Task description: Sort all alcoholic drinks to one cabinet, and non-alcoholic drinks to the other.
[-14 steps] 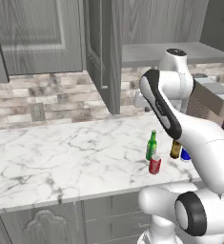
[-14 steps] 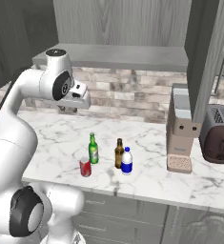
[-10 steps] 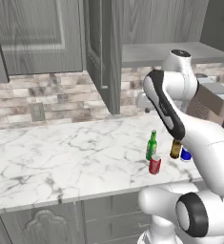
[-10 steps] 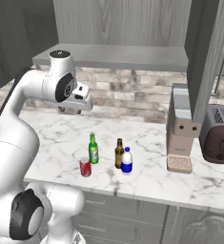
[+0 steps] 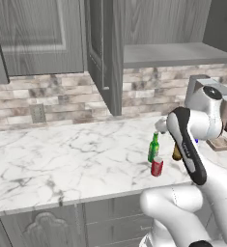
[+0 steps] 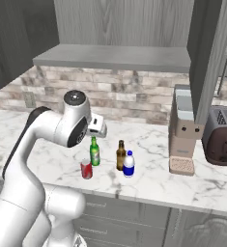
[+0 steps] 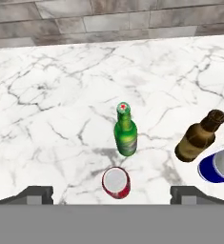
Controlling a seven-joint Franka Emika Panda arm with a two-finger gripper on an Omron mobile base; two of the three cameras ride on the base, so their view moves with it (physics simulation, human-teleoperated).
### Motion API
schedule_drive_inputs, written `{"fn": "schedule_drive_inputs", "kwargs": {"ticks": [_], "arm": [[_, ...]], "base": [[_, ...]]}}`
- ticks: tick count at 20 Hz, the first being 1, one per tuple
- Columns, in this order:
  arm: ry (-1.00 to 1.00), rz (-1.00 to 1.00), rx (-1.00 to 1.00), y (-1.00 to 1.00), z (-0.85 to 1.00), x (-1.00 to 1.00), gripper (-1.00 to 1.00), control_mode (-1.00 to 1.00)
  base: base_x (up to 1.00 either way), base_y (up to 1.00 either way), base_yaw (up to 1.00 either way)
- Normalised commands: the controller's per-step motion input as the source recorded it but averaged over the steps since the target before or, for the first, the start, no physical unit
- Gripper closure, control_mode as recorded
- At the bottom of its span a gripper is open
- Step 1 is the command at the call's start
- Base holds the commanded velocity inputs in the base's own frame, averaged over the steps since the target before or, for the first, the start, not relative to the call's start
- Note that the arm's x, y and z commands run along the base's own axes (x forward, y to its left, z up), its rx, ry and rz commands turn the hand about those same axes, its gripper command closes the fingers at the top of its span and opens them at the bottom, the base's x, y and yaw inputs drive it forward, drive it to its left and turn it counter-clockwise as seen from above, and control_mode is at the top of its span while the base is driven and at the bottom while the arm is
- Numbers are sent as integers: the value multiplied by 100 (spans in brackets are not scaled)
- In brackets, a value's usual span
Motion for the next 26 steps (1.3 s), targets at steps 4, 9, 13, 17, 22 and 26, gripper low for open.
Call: {"fn": "schedule_drive_inputs", "kwargs": {"ticks": [4,9,13,17,22,26], "arm": [[-10,0,0,0,-46,21,-100,-100],[-1,0,0,0,-17,37,-100,-100],[0,0,0,0,-10,32,-100,-100],[1,0,0,0,-15,11,-100,-100],[3,0,-3,0,-18,6,-100,-100],[0,0,-3,0,-15,15,-100,-100]], "base": [[0,0,0],[0,0,0],[0,0,0],[0,0,0],[0,0,0],[0,0,0]]}}
